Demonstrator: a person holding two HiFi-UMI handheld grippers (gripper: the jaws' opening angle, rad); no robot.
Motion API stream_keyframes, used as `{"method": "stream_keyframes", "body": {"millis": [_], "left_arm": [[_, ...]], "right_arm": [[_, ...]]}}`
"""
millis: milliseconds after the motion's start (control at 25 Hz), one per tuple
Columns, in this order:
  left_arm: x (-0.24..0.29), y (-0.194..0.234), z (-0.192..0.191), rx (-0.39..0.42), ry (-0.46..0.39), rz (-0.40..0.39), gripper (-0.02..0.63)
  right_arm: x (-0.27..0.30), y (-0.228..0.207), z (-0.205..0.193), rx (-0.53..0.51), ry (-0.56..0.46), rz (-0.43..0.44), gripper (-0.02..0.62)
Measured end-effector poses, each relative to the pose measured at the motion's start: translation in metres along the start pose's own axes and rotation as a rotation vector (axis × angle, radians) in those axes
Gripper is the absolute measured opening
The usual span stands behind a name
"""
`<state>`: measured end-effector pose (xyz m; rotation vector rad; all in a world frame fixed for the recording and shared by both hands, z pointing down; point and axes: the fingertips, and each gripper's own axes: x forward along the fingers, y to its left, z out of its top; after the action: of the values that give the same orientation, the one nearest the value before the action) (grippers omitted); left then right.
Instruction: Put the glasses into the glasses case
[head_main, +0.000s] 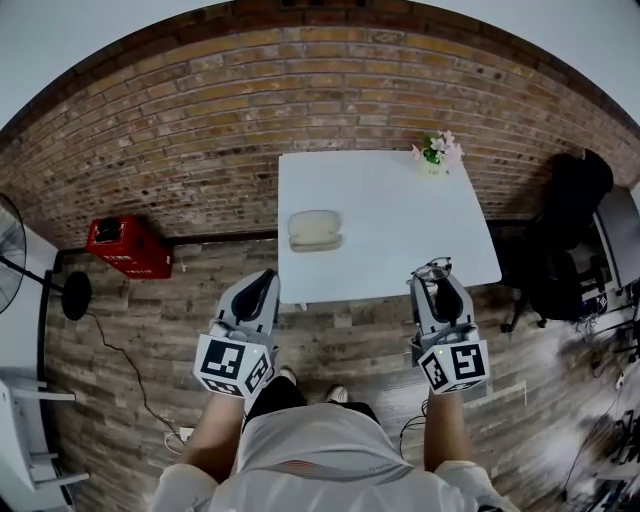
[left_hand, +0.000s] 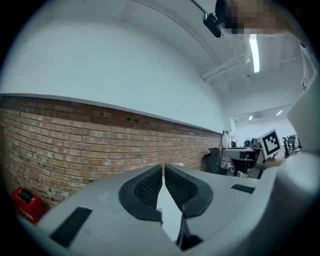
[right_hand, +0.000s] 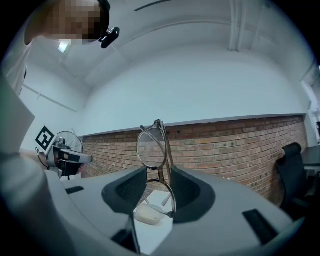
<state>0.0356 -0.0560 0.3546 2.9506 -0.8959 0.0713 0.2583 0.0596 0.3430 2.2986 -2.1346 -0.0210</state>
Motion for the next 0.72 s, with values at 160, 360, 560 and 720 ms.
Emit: {"method": "stream_keyframes", "body": {"millis": [160,360,560,720], "left_arm": [[0.02,0.027,-0.007,-0.009,0.01,0.026,0.028],[0.054,0.082,-0.011,-0.034,0.009,0.044,0.028],[0.083,0.14,-0.014,-0.049,0.013,0.058,0.028],[0.099,0.172,-0.028,-0.063,0.039,0.063,0.028]], "right_arm": [[0.044,0.001,-0.007,-0.012,0.017,0.044,0.201],[0.113,0.014,-0.011,-0.038,0.047,0.084,0.201],[0.187,0.034,-0.014,-0.062,0.077,0.124,0.201],[0.227,0.052,-0.028,-0.086,0.11,0.168,0.201]]}}
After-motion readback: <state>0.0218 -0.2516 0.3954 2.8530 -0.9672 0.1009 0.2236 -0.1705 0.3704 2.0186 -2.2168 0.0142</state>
